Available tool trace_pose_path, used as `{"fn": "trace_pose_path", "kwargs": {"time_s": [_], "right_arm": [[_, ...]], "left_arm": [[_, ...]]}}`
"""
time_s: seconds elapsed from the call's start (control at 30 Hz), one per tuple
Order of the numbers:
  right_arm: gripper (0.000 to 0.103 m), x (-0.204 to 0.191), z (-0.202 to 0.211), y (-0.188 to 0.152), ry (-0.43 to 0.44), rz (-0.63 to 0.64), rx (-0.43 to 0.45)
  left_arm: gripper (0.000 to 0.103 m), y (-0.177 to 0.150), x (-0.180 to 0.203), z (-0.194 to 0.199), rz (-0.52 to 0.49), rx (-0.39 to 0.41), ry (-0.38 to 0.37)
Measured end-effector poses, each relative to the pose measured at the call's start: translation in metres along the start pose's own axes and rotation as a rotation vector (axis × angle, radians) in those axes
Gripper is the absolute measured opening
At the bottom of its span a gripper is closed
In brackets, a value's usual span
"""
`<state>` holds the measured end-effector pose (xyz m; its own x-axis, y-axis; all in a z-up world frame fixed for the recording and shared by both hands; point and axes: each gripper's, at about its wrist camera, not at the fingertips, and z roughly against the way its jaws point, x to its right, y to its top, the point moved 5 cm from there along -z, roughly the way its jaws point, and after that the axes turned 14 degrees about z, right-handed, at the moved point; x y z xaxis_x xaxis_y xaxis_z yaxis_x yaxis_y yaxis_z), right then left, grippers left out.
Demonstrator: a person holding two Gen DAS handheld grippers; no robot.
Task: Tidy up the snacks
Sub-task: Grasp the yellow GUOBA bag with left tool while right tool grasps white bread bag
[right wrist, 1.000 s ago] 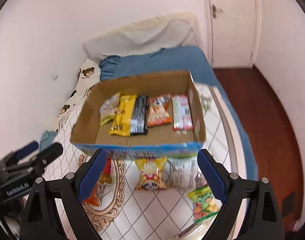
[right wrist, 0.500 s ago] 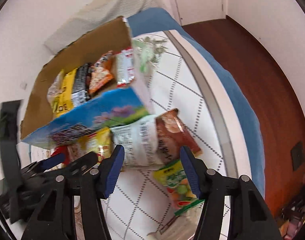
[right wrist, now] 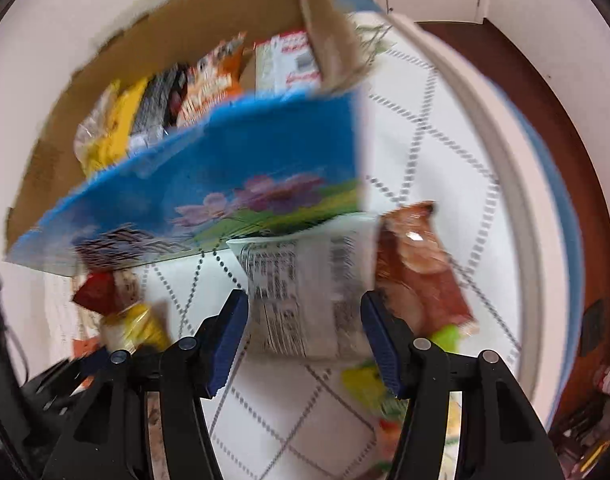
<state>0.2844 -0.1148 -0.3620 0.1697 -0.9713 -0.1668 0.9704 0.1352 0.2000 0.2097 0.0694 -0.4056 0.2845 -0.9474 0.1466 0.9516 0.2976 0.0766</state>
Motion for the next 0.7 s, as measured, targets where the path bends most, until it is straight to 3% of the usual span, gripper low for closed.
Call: {"fn": "trace_pose_path", "kwargs": {"time_s": [0.1,0.23,0.43,0.57,0.7], "right_arm": [[0.052,-0.006,-0.012,0.006,-0.019,0.018,-0.004],[0.047,-0.022,-0.008,-0.002,-0.001,0.071,-0.024],[0.047,-0.042,-0.001,-0.048,0.091,0.100,-0.119],[0.047,-0.051,-0.005,-0.078,0.071,0.136,-0.164],[0.057,-0.053,-0.012,-0.087,0.066,0.112,-0.175]], "left_arm": [[0.051,0.000,-0.004,-0.001,0.024,-0.002,-0.011],[0.050,-0.010,-0.007,0.005,0.010,-0.011,-0.032],[0.050,-0.055,0.001,0.007,-0.062,-0.047,-0.035],[0.052,-0.082,0.004,-0.011,-0.096,-0.104,-0.007],[0.055,-0.092,0.005,-0.030,-0.107,-0.141,0.013]]}}
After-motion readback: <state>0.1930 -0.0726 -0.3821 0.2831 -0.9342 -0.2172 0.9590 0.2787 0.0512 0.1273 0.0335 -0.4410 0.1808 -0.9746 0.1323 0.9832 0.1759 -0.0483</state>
